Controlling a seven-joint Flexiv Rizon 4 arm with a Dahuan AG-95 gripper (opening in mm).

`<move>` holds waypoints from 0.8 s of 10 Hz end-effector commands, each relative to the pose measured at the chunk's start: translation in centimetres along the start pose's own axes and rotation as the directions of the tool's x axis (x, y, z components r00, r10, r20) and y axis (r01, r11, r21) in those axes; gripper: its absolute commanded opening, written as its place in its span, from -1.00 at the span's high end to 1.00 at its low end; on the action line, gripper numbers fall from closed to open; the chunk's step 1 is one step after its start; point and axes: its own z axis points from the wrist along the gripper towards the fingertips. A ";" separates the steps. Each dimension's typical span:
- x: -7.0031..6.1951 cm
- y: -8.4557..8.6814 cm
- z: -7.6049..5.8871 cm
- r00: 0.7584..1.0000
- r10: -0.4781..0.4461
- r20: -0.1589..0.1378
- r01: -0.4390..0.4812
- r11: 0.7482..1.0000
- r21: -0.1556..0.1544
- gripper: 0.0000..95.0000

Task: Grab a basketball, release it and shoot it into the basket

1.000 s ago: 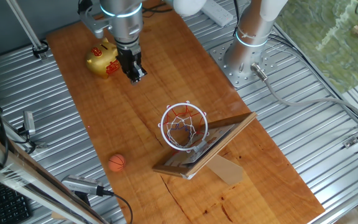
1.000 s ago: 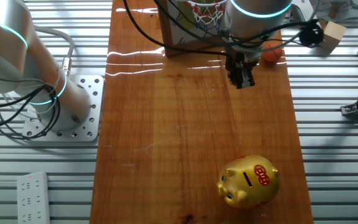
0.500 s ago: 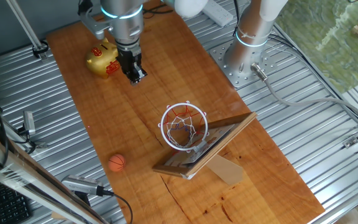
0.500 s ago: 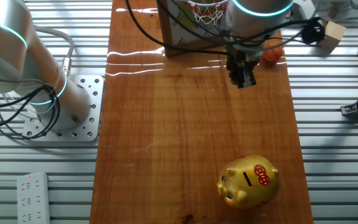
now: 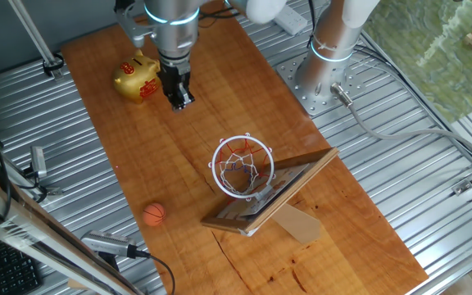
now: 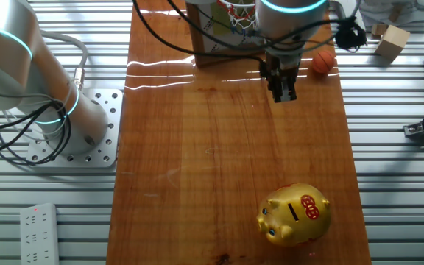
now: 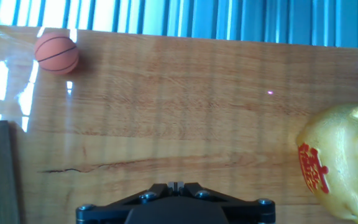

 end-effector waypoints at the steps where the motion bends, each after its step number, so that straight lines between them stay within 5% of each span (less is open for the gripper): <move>1: -0.1 0.0 0.0 0.999 -0.033 -0.006 0.033 0.999 -0.022 1.00; 8: -0.9 -0.3 0.0 1.000 -0.018 -0.010 0.017 0.997 -0.069 1.00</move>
